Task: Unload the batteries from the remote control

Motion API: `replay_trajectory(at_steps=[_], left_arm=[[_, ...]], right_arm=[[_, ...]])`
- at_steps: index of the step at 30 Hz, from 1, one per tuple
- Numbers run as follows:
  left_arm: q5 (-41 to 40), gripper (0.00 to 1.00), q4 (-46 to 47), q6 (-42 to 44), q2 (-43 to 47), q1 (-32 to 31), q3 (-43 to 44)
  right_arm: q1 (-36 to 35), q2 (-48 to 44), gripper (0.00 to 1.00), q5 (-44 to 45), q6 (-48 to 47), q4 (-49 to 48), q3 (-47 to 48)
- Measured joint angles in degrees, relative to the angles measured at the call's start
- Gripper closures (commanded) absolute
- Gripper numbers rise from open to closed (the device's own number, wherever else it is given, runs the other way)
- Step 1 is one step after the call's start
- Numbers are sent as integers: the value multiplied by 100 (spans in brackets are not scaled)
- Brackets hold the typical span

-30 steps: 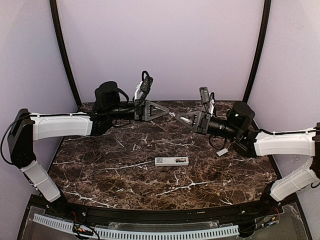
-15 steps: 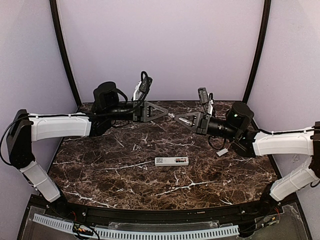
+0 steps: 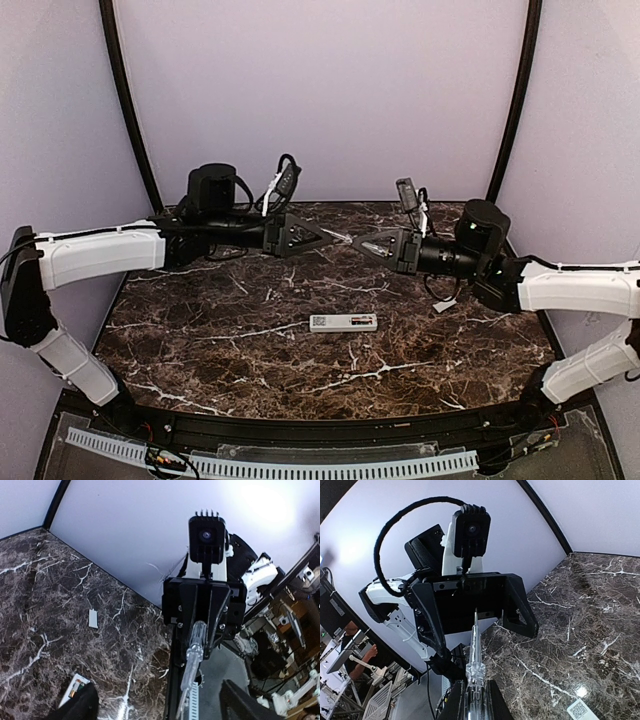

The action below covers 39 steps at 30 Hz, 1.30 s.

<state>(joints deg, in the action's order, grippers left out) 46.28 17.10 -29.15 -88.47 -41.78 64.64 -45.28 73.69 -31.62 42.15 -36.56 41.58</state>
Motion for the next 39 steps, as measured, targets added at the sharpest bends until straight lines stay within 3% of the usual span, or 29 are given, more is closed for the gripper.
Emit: replay_trajectory(at_steps=[6, 11, 17, 23, 30, 39], left_arm=[[-745, 1, -1172, 833, 573, 105, 48], [-1707, 1, -1480, 1274, 876, 315, -195], [-3333, 2, -2245, 1908, 837, 431, -258], [-4138, 1, -2931, 2533, 516, 479, -37], [-4026, 1, -2761, 3338, 492, 472, -398], [-2660, 2, -1882, 4522, 474, 313, -1563]], right_arm=[[2, -586, 100, 372, -490, 909, 0], [24, -848, 100, 636, -861, 1578, 7], [31, -1051, 100, 861, -1156, 2218, 31], [33, -1394, 100, 1113, -1318, 2741, 33], [35, -1762, 100, 1423, -1508, 3355, 33], [57, -1926, 100, 1834, -1790, 4072, 44]])
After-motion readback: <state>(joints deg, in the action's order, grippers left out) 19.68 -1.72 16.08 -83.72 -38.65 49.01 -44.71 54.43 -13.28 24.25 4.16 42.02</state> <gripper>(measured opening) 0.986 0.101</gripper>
